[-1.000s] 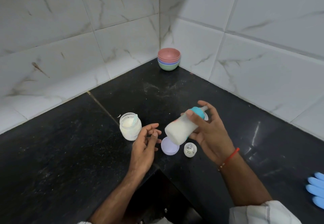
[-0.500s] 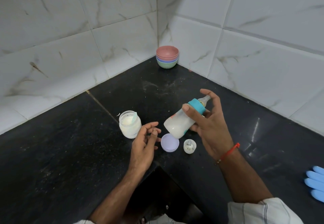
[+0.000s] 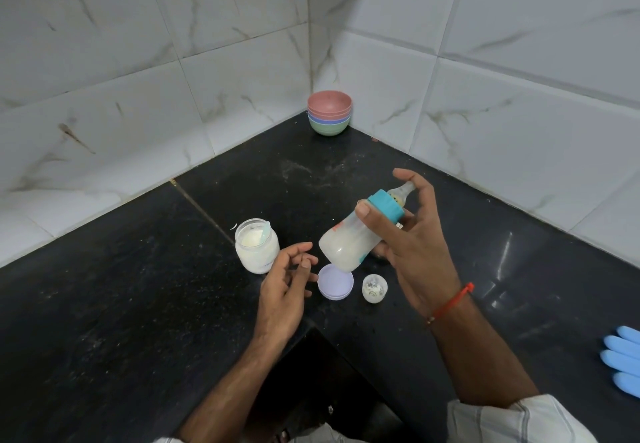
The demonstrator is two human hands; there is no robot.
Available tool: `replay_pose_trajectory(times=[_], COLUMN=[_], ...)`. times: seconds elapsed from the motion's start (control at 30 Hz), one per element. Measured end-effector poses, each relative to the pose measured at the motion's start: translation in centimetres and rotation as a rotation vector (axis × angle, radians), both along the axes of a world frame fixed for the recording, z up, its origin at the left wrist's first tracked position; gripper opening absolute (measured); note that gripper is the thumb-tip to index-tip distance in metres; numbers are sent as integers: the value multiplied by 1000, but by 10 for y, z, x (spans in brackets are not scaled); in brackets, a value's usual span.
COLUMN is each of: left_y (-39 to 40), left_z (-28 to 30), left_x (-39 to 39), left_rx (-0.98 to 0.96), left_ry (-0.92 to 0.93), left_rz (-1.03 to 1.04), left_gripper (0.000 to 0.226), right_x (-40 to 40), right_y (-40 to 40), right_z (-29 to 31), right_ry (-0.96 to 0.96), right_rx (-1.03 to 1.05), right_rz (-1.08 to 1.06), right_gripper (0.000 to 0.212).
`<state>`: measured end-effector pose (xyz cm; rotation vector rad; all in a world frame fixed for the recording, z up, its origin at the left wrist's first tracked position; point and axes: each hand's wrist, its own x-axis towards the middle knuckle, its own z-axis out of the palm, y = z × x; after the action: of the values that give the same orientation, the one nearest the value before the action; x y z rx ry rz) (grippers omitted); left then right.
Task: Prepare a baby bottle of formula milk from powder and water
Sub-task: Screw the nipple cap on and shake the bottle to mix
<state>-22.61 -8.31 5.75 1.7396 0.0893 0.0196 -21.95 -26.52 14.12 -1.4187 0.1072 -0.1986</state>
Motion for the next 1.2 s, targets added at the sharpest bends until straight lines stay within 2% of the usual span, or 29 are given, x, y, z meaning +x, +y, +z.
replay_pose_trajectory(times=[0.1, 0.17, 0.23, 0.3, 0.4, 0.47, 0.6, 0.63, 0.73, 0.77, 0.87, 0.93, 1.07, 1.2], left_y=[0, 1, 1, 1, -1, 0, 1, 0, -3, -5, -5, -4, -5, -2], left_z=[0, -1, -1, -1, -2, 0, -1, -1, -2, -1, 0, -3, -4, -4], left_x=[-1, -1, -1, -2, -2, -3, -1, -1, -3, -4, -1, 0, -3, -1], left_rx=[-5, -18, -31, -33, -25, -23, -28, -25, -30, -31, -43, -49, -39, -45], left_ry=[0, -7, -14, -14, -8, -15, -5, -3, -3, -10, -16, 3, 14, 10], left_rz=[2, 5, 12, 14, 4, -8, 2, -1, -14, -23, -9, 10, -5, 7], left_gripper=[26, 26, 26, 26, 26, 26, 25, 25, 25, 25, 25, 26, 26, 26], right_x=[-4, -10, -17, -16, -8, -11, -17, -15, -6, -7, -13, -13, -9, -17], right_y=[1, 6, 11, 13, 8, 8, 14, 16, 18, 17, 19, 20, 14, 11], right_z=[6, 12, 12, 0, -22, -18, -4, -11, -38, -41, -26, -25, -52, -29], right_ry=[-43, -201, -412, -504, -255, -267, -553, -552, -273, -255, -398, -466, -235, -429], right_rx=[7, -51, -203, -442, -733, -698, -462, -465, -638, -654, -521, -509, -704, -556], right_rz=[-23, -110, -228, -228, 50, -6, -280, -277, -9, -10, -180, -255, -27, -245], right_gripper=[71, 72, 74, 75, 75, 73, 75, 75, 70, 70, 72, 74, 68, 75])
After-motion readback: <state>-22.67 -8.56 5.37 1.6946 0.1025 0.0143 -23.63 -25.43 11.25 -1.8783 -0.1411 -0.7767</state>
